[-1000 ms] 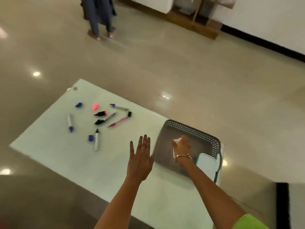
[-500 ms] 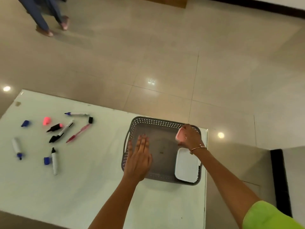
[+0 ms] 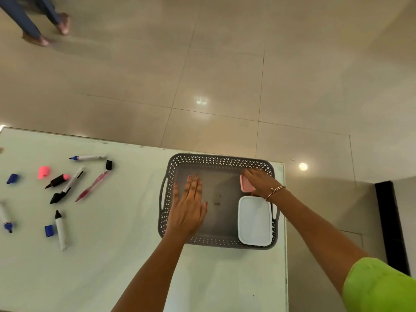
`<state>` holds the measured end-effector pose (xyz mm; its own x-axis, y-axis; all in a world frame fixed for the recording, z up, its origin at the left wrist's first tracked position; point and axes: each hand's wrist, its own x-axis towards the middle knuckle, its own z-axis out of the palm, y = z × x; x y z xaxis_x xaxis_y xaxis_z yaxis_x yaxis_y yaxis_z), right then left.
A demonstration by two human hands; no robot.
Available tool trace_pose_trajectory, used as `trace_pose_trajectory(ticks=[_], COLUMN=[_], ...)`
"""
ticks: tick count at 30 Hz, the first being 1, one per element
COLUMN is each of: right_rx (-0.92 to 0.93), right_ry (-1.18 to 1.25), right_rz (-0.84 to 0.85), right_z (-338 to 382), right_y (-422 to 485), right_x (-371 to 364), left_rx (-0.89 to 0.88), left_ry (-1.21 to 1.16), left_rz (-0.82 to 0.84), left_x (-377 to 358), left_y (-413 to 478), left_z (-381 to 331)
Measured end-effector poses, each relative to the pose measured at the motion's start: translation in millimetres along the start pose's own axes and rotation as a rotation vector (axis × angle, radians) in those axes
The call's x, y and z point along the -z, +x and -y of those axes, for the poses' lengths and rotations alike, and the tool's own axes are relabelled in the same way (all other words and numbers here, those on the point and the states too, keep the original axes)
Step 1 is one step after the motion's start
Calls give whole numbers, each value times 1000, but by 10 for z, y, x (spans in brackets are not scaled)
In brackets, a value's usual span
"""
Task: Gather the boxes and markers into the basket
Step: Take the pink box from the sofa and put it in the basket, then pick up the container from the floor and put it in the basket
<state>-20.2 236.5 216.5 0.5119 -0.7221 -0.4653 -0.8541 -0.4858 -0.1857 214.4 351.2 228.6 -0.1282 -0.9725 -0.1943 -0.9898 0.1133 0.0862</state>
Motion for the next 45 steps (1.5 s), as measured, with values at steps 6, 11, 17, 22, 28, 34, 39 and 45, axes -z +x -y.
trace_pose_trajectory(ticks=[6, 11, 17, 22, 28, 34, 39, 45], right_rx=[-36, -158, -361, -327, -259, -278, -237, -316], right_ry=[61, 42, 112, 79, 47, 130, 159, 359], right_rz=[-62, -352, -291, -241, -141, -83, -39, 1], right_z=[-31, 139, -71, -880, -2119, -2817, -3137, -3485], right_y=[-243, -839, -1391, -1664, -1808, -1692, -1246, -446], right_x=[289, 273, 10, 98, 6, -614, -1571, -2816], left_rx=[-19, -53, -133, -107, 25, 95, 116, 245], left_ry=[11, -52, -76, -93, -203, -316, -275, -300], left_rz=[-25, -53, -65, -43, 27, 146, 259, 305], left_x=[157, 472, 733, 785, 422, -250, -1340, -2886], left_y=[29, -29, 87, 452, 869, 1040, 1312, 1810], left_z=[-110, -589, -1435, -2216, -3271, -4014, -4090, -3863])
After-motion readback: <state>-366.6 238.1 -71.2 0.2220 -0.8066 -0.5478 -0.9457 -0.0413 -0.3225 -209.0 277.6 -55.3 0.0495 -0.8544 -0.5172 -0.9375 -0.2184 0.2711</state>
